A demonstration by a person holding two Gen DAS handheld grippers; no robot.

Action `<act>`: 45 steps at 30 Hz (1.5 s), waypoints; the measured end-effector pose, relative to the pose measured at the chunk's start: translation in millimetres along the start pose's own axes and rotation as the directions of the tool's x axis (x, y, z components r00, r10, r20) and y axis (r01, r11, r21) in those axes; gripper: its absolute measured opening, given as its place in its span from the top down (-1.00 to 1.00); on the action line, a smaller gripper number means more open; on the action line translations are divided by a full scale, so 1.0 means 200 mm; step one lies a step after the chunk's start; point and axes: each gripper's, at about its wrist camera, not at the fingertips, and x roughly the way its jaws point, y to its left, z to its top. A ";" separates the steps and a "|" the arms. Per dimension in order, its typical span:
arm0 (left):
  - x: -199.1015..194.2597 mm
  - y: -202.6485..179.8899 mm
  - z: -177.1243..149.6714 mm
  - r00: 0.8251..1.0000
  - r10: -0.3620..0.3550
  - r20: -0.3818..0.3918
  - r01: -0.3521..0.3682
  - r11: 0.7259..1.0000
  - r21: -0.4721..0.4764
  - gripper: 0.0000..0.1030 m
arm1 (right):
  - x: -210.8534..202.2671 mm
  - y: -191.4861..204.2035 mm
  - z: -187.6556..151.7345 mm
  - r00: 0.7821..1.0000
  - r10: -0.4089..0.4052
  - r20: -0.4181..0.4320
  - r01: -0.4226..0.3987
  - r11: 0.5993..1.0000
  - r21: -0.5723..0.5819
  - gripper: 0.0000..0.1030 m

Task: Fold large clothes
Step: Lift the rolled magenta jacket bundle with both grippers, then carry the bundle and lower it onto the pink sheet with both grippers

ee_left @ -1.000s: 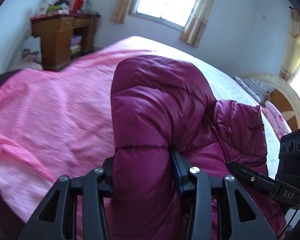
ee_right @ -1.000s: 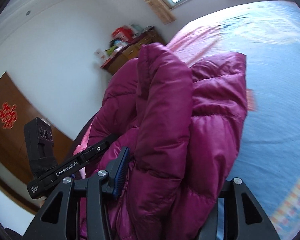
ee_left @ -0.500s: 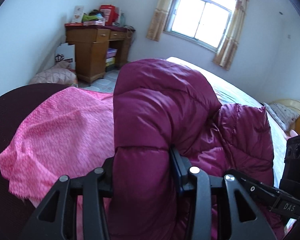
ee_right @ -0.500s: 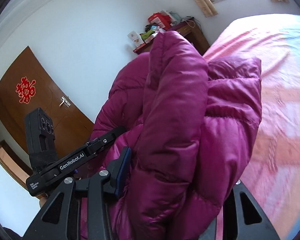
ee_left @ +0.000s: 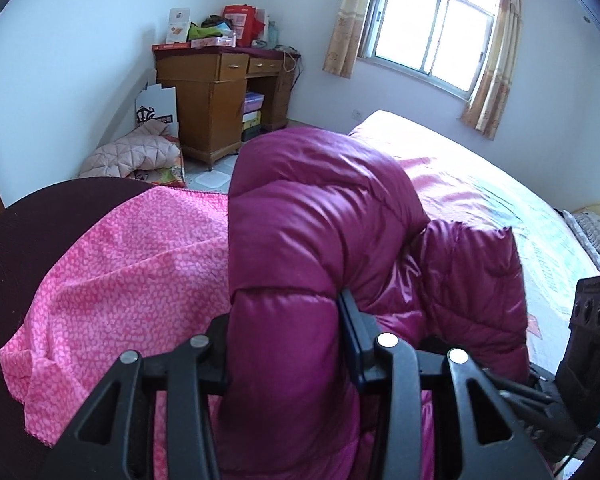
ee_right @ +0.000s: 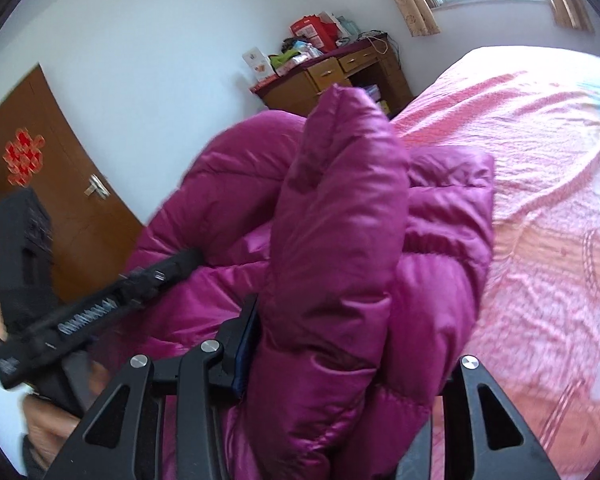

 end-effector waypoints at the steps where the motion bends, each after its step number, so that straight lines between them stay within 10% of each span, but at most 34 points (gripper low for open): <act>1: 0.01 0.00 0.00 1.000 0.012 -0.002 -0.012 1.000 0.002 0.17 | 0.03 -0.02 0.00 1.000 -0.009 -0.007 0.009 1.000 -0.004 0.15; 17: 0.10 -0.01 -0.04 0.994 0.075 -0.081 -0.073 0.997 0.032 -0.19 | 0.04 -0.20 0.08 0.999 -0.018 -0.034 0.021 0.996 0.084 -0.33; 26: 0.08 -0.02 -0.07 0.994 0.075 -0.076 -0.071 0.996 0.051 -0.20 | -0.42 -0.11 0.22 0.965 -0.150 0.215 0.131 0.986 0.100 -0.20; 28: 0.08 -0.06 -0.07 0.992 0.105 -0.071 -0.099 0.992 0.083 -0.20 | -0.36 0.01 0.31 0.973 -0.157 0.171 0.159 0.987 0.000 0.17; 36: 0.11 -0.13 -0.08 0.983 0.167 -0.072 -0.155 0.976 0.152 -0.27 | 0.07 -0.01 0.31 0.968 -0.247 -0.045 0.251 0.964 0.090 0.22; 45: 0.14 -0.10 -0.05 0.986 0.125 -0.113 -0.114 0.988 0.102 -0.41 | 0.21 -0.10 0.13 0.942 -0.332 0.049 0.334 0.942 -0.022 0.22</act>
